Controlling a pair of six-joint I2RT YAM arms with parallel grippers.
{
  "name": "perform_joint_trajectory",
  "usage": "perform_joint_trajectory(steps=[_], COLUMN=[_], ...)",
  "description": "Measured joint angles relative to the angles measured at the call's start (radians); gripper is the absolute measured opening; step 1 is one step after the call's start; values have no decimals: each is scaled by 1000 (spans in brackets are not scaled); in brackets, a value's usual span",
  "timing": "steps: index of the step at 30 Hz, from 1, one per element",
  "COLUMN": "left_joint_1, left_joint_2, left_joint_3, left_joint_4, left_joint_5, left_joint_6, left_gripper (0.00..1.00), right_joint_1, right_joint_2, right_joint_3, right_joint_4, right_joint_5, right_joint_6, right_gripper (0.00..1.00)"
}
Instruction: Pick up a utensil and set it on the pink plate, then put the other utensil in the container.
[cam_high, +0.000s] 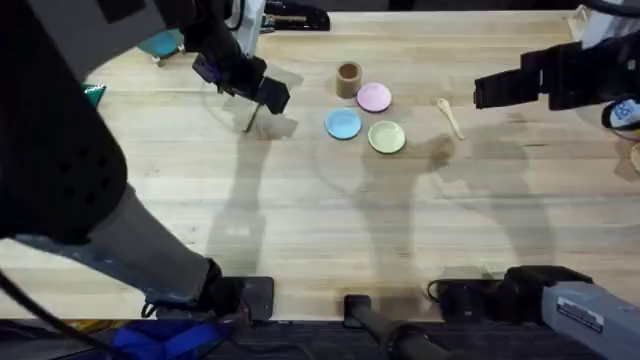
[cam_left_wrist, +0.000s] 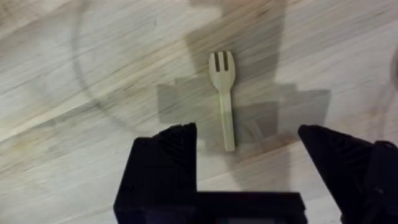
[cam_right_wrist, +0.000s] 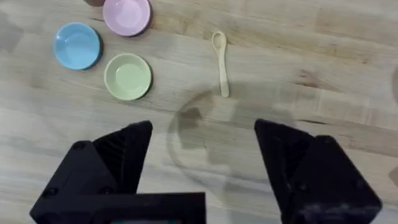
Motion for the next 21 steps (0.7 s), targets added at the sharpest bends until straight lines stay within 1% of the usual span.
perform_joint_trajectory(steps=[10, 18, 21], left_joint_1=[10, 63, 74], left_joint_2=[52, 100, 122], left_joint_3=[1, 1, 1], left_joint_4=[32, 35, 37], left_joint_5=[-4, 21, 25], left_joint_6=[-47, -54, -57], left_gripper=[993, 993, 993], right_joint_1=[0, 0, 0], right_joint_2=[0, 0, 0], right_joint_3=[0, 0, 0], right_joint_4=[0, 0, 0], right_joint_5=[0, 0, 0], right_joint_6=[0, 0, 0], right_gripper=[998, 998, 998])
